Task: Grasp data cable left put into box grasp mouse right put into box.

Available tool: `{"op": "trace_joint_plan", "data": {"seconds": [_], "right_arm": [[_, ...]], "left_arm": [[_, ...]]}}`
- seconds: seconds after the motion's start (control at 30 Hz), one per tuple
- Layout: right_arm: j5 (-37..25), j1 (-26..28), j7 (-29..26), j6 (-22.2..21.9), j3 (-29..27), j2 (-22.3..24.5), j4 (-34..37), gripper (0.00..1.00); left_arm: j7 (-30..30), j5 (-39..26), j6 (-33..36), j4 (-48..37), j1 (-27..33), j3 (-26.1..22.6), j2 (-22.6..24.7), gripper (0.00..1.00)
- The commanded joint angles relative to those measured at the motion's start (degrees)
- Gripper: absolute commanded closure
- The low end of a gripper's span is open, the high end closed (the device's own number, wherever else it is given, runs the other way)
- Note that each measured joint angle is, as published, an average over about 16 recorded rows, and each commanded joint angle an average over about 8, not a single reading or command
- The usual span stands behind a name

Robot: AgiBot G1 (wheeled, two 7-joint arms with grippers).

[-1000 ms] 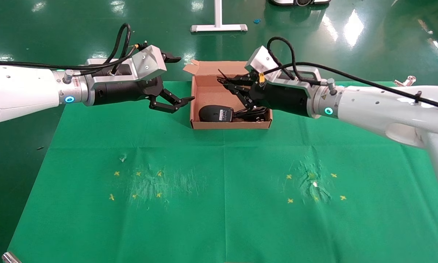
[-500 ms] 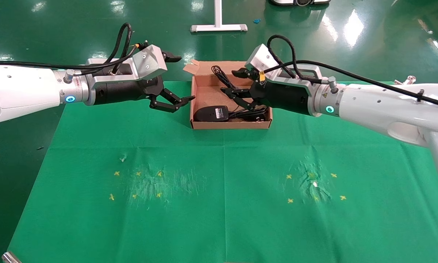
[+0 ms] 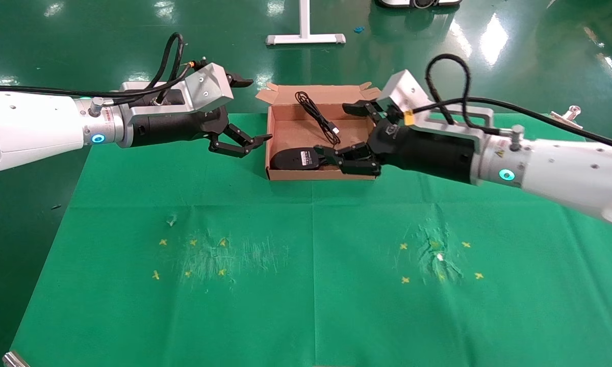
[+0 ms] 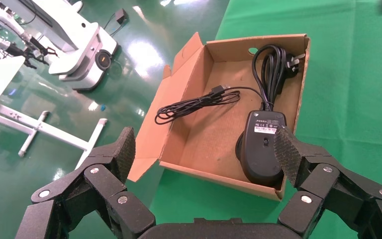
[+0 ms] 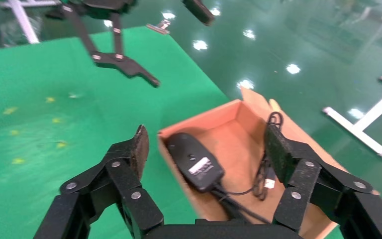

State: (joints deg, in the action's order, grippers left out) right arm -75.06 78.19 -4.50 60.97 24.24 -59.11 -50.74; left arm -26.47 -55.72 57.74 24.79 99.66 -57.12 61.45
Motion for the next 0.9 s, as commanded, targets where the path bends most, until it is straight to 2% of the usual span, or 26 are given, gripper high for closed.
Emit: {"op": "trace_joint_plan", "data": {"seconds": [0.03, 0.27, 0.9], "right_arm": [[1.49, -0.75, -0.28, 1.11, -0.37, 1.08, -1.02, 0.00], [6.74, -3.37, -1.27, 5.02, -1.67, 4.89, -4.63, 0.00], [20.96, -10.50, -3.95, 15.61, -5.19, 15.21, -14.42, 0.00]], "left_arm": [[-0.04, -0.02, -0.03, -0.05, 0.04, -0.05, 0.03, 0.00], [1.58, 0.59, 1.18, 2.07, -1.63, 1.75, -1.13, 0.00], [13.30, 4.95, 9.98, 17.43, -13.63, 14.69, -9.45, 0.00]]}}
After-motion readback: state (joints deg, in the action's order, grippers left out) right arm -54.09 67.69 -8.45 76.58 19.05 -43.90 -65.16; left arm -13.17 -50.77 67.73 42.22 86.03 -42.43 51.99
